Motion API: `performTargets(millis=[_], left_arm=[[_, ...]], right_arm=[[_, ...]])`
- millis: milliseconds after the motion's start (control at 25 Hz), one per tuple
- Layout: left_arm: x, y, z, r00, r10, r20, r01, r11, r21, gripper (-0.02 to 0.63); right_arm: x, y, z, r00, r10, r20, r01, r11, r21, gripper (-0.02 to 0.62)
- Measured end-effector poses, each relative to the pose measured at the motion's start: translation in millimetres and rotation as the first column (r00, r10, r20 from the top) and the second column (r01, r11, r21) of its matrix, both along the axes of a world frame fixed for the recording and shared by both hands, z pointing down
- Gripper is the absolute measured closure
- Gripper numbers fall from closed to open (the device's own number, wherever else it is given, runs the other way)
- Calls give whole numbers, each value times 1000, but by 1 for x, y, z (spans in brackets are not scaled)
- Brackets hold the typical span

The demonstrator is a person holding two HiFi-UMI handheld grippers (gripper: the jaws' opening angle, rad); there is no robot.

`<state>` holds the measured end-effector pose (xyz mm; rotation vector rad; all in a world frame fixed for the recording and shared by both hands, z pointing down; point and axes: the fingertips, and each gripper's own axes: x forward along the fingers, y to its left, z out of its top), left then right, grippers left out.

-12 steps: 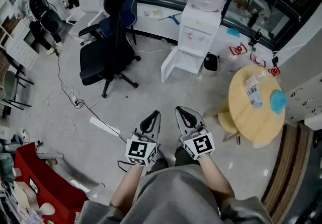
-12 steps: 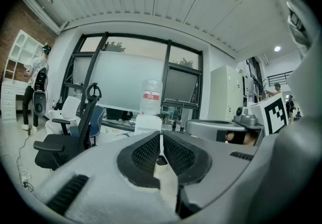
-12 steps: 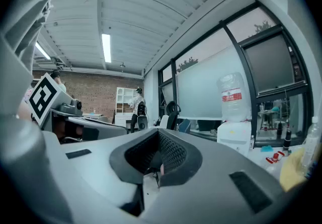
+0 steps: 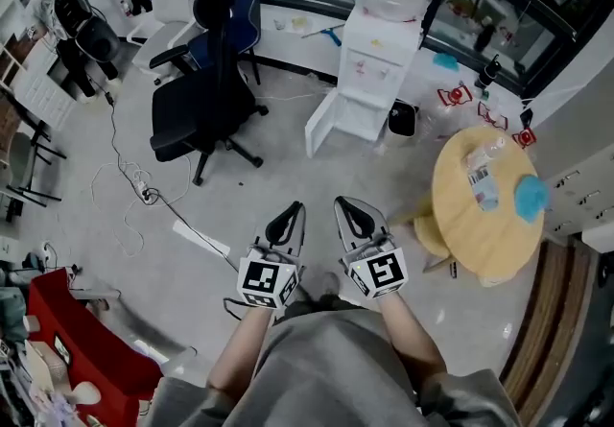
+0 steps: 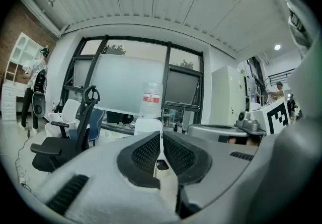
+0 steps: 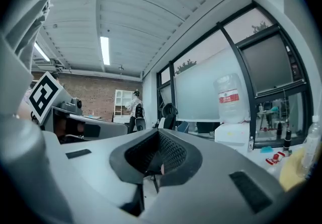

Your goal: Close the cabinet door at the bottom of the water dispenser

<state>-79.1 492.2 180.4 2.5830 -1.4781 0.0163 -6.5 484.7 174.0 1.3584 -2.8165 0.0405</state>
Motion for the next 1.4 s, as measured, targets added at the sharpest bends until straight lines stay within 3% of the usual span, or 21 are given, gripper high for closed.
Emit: performTargets(millis=[320, 720, 1400], left_arm=[[25, -14, 0, 999, -2, 36, 2, 1000, 2, 581], [34, -36, 20, 999, -8, 52, 10, 999, -52, 581], [-28, -166, 50, 999, 46, 27, -43, 994, -103, 581]], right_arm=[[21, -11, 2, 1000, -31, -1, 31, 999, 29, 586], [35, -37, 24, 999, -33, -5, 33, 999, -14, 586], [-17, -159, 55, 999, 43, -15, -44, 996, -81, 585]])
